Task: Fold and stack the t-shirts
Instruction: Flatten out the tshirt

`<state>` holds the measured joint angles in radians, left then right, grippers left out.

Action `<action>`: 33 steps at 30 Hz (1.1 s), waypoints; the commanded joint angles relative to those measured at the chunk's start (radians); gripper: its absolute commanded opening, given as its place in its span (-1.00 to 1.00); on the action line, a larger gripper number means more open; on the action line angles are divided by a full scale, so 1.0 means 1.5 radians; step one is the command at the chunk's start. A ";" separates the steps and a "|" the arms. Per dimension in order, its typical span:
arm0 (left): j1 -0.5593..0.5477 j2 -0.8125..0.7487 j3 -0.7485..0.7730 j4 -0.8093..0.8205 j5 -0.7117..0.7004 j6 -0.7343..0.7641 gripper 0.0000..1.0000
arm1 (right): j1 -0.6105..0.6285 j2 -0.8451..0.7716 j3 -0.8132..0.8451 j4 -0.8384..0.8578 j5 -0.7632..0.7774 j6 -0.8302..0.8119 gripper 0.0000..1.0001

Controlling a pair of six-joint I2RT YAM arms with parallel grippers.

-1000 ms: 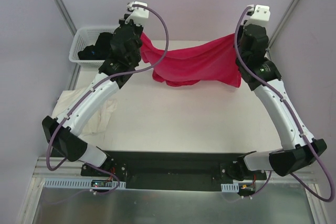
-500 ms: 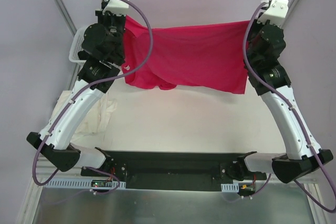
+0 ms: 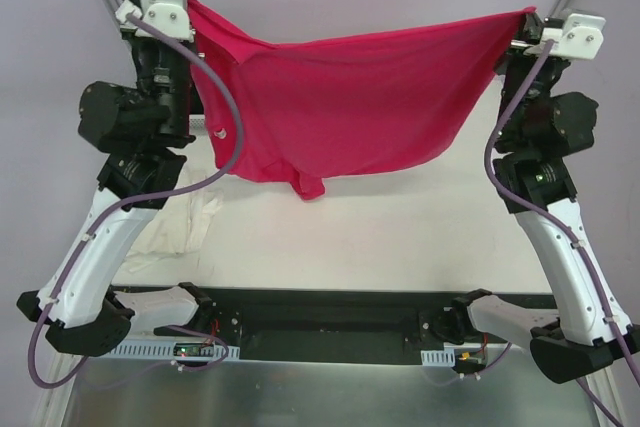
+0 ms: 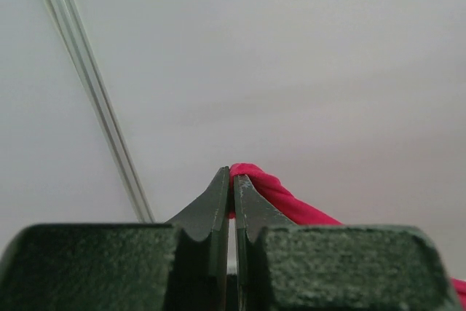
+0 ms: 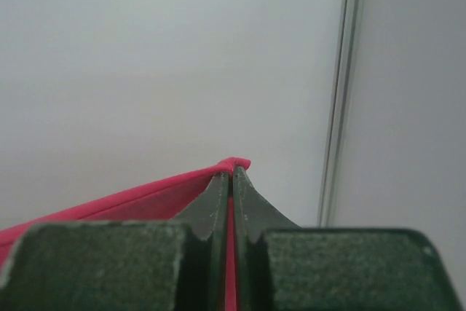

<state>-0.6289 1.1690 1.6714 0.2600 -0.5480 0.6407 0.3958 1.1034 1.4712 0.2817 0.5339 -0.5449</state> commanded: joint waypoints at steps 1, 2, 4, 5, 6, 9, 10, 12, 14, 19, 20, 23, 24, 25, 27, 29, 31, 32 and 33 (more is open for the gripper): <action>-0.002 -0.018 0.064 0.084 0.104 0.036 -1.00 | -0.003 -0.023 0.008 0.239 -0.115 -0.097 -0.98; -0.002 -0.019 0.084 0.084 0.135 0.039 -1.00 | -0.004 -0.022 0.011 0.274 -0.140 -0.115 -0.98; -0.002 -0.016 0.111 0.077 0.154 0.040 -1.00 | -0.003 -0.019 0.037 0.287 -0.156 -0.129 -0.98; -0.003 -0.011 0.139 0.061 0.161 0.037 -1.00 | -0.003 -0.017 0.047 0.285 -0.171 -0.130 -0.98; -0.003 -0.011 0.151 0.055 0.164 0.037 -1.00 | -0.003 -0.017 0.065 0.283 -0.179 -0.130 -0.98; -0.003 -0.018 0.166 0.049 0.182 0.032 -1.00 | -0.001 -0.016 0.086 0.270 -0.207 -0.127 -0.98; -0.003 -0.023 0.169 0.048 0.186 0.028 -1.00 | -0.001 -0.015 0.096 0.266 -0.210 -0.127 -0.98; -0.003 -0.031 0.175 0.036 0.196 0.016 -1.00 | 0.000 -0.014 0.103 0.262 -0.214 -0.116 -0.98; -0.003 -0.040 0.180 0.029 0.201 0.003 -1.00 | 0.002 -0.019 0.103 0.257 -0.218 -0.108 -0.98; -0.003 -0.073 0.162 0.027 0.224 -0.014 -1.00 | 0.005 -0.051 0.078 0.257 -0.233 -0.080 -0.98; -0.003 -0.080 0.160 0.028 0.224 -0.017 -1.00 | 0.006 -0.056 0.072 0.256 -0.236 -0.079 -0.99; -0.002 -0.080 0.157 0.029 0.223 -0.012 -1.00 | 0.005 -0.059 0.069 0.250 -0.235 -0.080 -0.98; -0.003 -0.077 0.154 0.030 0.221 -0.008 -1.00 | 0.007 -0.056 0.071 0.247 -0.233 -0.081 -0.98; -0.003 -0.073 0.153 0.033 0.215 -0.003 -1.00 | 0.006 -0.055 0.071 0.242 -0.230 -0.081 -0.99; -0.002 -0.056 0.138 0.055 0.196 0.013 -1.00 | 0.007 -0.042 0.068 0.238 -0.218 -0.088 -0.99; -0.002 -0.038 0.109 0.093 0.183 0.030 -1.00 | 0.007 -0.024 0.064 0.234 -0.202 -0.097 -0.98; -0.002 -0.013 0.094 0.114 0.163 0.046 -1.00 | 0.006 -0.005 0.062 0.234 -0.185 -0.112 -0.98; -0.001 -0.003 0.076 0.129 0.155 0.060 -1.00 | 0.006 0.017 0.063 0.233 -0.166 -0.117 -0.98; 0.000 0.009 0.067 0.161 0.146 0.067 -1.00 | 0.004 0.030 0.064 0.231 -0.158 -0.131 -0.99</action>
<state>-0.6289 1.0931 1.8297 0.3550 -0.2691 0.6724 0.4019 1.0706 1.5669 0.6071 0.2222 -0.6922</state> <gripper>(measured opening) 0.007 0.017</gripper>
